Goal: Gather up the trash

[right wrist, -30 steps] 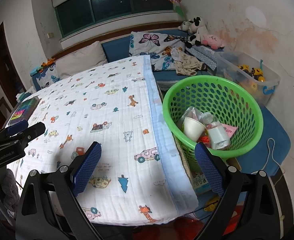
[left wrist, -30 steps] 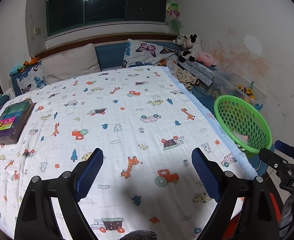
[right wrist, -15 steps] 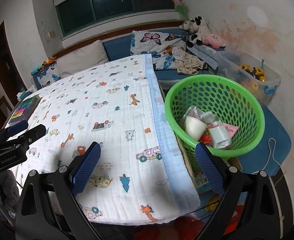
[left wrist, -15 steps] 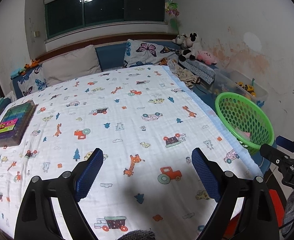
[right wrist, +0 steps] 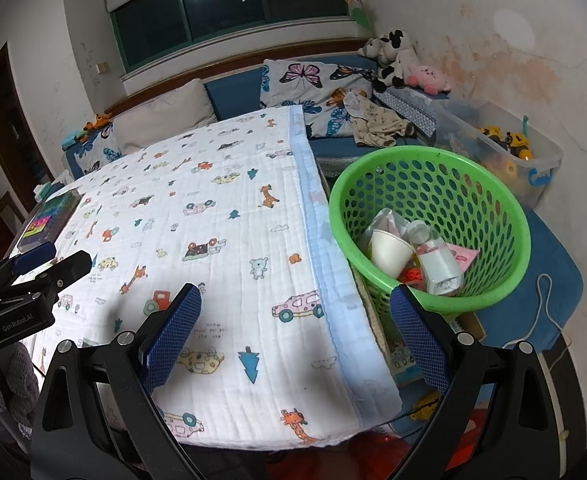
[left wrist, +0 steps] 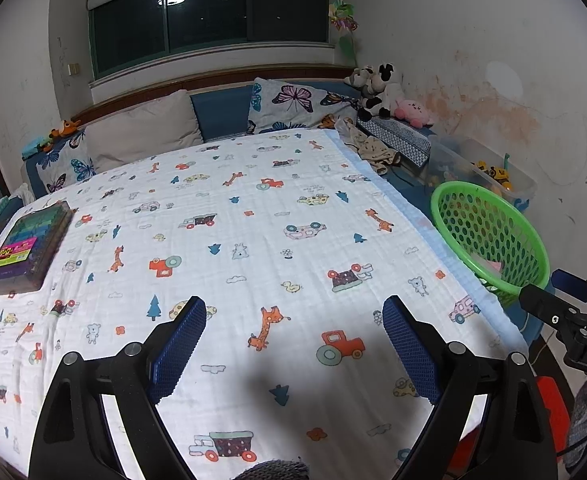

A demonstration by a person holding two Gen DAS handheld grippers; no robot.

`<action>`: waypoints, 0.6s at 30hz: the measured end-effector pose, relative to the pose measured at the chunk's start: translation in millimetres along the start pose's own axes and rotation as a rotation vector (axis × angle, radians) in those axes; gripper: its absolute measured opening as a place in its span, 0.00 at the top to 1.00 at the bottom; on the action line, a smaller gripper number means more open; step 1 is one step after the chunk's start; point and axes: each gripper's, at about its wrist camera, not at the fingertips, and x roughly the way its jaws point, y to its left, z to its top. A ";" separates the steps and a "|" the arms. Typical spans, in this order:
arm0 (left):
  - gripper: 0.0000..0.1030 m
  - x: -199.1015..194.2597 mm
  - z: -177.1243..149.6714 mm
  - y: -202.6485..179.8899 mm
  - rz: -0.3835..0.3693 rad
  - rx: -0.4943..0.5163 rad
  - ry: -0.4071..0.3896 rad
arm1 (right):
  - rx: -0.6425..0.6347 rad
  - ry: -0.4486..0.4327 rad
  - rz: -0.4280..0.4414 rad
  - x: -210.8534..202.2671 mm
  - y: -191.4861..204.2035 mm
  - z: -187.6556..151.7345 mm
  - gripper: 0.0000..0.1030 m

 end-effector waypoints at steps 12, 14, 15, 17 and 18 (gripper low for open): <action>0.16 0.3 -1.0 0.6 0.002 0.000 0.001 | 0.000 0.001 0.000 0.9 -0.8 0.2 0.08; 0.16 0.6 -2.1 2.7 0.003 0.000 0.003 | 0.002 0.002 0.004 0.8 -1.2 0.7 0.08; 0.16 0.4 -2.9 4.0 0.003 0.000 0.003 | 0.002 0.001 0.004 1.3 -0.8 -0.2 0.08; 0.16 0.3 -3.4 5.3 0.005 0.001 0.002 | 0.002 0.002 0.003 1.3 -0.7 -0.1 0.08; 0.16 0.7 -2.9 3.9 0.003 0.000 0.003 | 0.002 0.003 0.004 1.3 -0.9 0.0 0.08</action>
